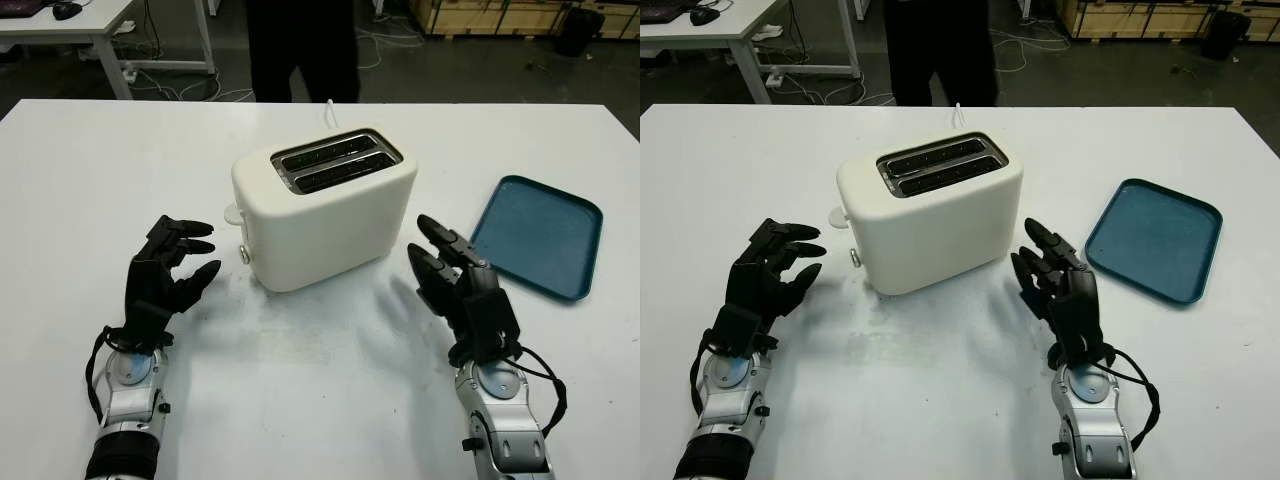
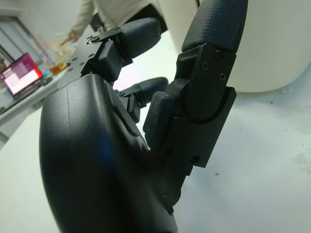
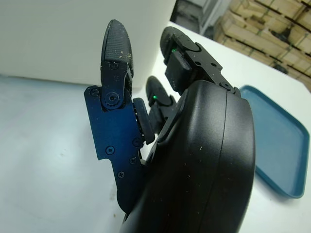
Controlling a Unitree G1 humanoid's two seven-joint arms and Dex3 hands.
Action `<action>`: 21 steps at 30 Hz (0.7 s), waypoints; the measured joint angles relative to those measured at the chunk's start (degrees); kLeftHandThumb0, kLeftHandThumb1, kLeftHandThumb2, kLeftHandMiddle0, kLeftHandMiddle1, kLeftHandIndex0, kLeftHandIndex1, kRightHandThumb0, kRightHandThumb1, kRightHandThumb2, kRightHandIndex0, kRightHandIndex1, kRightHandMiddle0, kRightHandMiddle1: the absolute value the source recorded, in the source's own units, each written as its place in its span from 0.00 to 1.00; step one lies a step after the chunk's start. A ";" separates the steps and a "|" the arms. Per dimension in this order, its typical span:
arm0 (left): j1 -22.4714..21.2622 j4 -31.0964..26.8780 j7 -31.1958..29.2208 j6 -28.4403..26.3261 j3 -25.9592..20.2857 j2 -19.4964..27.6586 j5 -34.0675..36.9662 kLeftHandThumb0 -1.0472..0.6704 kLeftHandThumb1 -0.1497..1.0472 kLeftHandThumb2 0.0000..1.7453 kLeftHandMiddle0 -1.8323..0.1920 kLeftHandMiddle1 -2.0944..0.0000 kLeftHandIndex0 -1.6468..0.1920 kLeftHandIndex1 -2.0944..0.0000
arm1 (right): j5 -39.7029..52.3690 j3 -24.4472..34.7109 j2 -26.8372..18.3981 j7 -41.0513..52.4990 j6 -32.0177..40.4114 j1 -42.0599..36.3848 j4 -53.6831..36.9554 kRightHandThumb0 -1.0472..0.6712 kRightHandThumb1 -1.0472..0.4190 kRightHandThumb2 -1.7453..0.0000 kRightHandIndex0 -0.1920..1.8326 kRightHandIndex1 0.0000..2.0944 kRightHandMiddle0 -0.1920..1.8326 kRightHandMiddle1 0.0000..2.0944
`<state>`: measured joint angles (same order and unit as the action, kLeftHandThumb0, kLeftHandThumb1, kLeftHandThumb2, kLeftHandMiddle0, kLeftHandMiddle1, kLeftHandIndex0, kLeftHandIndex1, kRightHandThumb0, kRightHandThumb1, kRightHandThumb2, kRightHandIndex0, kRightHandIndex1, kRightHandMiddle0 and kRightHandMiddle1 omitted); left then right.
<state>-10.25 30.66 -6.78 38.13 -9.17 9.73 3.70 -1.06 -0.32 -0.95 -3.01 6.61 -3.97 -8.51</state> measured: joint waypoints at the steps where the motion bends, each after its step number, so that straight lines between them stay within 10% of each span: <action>1: 0.04 0.01 0.48 0.00 0.01 -0.02 -0.08 0.00 0.89 0.08 0.80 0.27 0.75 0.35 | 0.00 -0.02 0.00 0.00 0.00 0.00 -0.01 0.24 0.09 0.76 0.33 0.01 0.32 0.00; 21: -1.61 2.97 1.27 1.89 0.11 0.16 -0.04 0.00 0.89 0.08 0.77 0.30 0.73 0.37 | 0.12 0.22 0.04 0.55 -0.01 0.00 -0.28 0.23 0.09 0.77 0.34 0.01 0.32 0.00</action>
<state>-11.86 33.63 -5.51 40.02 -9.07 9.88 3.66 -0.93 -0.10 -0.91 -2.46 6.60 -3.97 -8.79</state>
